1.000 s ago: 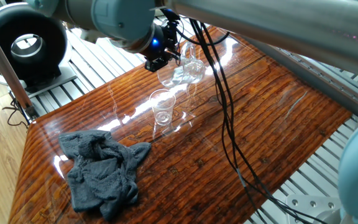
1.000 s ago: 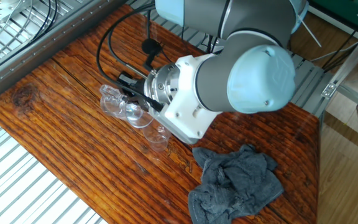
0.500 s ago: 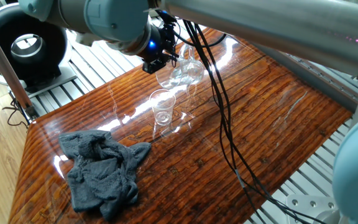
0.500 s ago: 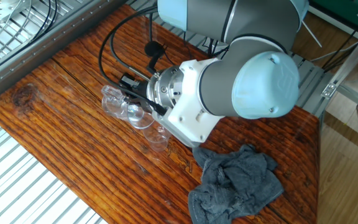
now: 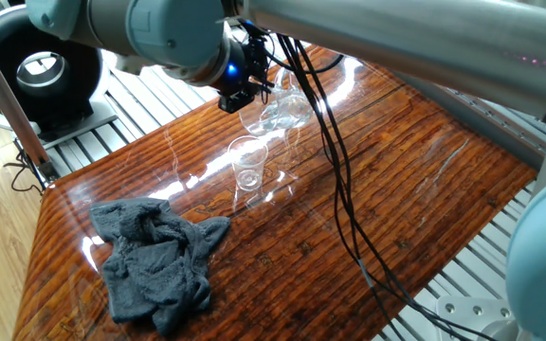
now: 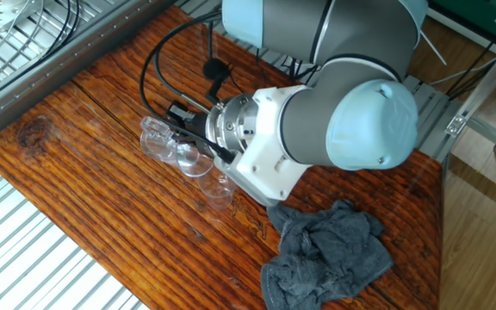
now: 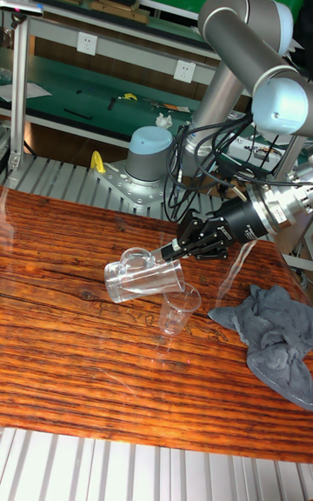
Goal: Pour the water from one cup into another empty cup
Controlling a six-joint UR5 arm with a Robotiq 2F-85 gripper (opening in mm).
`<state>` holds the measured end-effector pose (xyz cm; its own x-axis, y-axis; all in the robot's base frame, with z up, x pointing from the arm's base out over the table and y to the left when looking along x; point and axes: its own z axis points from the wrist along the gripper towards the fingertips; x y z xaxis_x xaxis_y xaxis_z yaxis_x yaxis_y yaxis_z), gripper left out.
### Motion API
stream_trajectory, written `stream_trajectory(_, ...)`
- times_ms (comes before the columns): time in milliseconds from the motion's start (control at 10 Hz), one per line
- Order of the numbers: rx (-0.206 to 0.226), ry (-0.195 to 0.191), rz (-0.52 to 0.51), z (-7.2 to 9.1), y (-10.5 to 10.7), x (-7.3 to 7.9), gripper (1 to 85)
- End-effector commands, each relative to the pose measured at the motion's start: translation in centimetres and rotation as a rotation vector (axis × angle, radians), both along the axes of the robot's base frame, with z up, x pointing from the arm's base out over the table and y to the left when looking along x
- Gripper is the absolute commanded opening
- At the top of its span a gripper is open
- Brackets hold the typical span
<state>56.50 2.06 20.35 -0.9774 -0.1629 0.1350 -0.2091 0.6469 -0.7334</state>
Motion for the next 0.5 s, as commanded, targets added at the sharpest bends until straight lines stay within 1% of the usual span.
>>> stream_trajectory(0,-0.002,-0.002,-0.004,-0.29,0.27,-0.33,1.0)
stream_trajectory(400,-0.017,-0.018,-0.002,-0.60,0.88,-0.54,1.0)
